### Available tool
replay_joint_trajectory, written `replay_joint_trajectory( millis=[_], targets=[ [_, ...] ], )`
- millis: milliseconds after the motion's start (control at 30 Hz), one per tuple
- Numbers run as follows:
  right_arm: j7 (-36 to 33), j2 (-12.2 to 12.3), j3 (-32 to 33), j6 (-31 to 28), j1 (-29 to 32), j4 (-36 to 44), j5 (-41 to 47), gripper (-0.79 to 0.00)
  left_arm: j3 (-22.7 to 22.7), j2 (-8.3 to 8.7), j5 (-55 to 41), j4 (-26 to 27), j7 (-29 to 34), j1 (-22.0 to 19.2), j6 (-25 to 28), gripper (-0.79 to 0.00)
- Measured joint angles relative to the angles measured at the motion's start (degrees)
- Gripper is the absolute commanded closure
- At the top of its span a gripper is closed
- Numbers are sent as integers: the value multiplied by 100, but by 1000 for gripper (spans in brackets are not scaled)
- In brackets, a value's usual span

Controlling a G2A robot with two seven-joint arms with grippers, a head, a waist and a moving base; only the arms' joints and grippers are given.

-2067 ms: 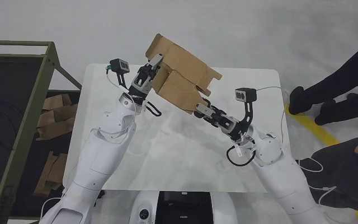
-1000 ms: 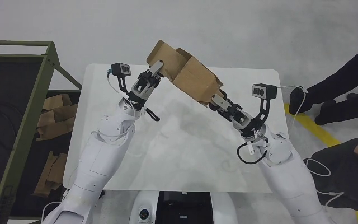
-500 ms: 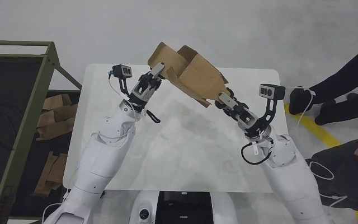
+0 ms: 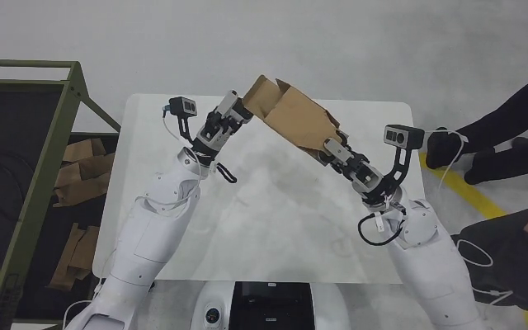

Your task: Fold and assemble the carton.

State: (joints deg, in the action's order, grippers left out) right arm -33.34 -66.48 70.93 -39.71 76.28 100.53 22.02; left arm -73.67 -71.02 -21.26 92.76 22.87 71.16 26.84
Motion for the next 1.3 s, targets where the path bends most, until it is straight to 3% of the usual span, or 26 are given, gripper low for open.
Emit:
replay_joint_trajectory(
  millis=[433, 967, 1300],
  targets=[
    [-465, 33, 130, -17, 32, 26, 257, 0, -458, 38, -216, -107, 183, -88, -11, -785],
    [-1992, 132, 307, 239, -282, 75, 1170, 0, -1000, 214, -1223, -78, 2697, -358, 19, -785],
    [-2106, 139, 318, 244, -297, 96, 1236, 0, -1033, 231, -1278, -17, 2863, -353, -33, -785]
  ],
)
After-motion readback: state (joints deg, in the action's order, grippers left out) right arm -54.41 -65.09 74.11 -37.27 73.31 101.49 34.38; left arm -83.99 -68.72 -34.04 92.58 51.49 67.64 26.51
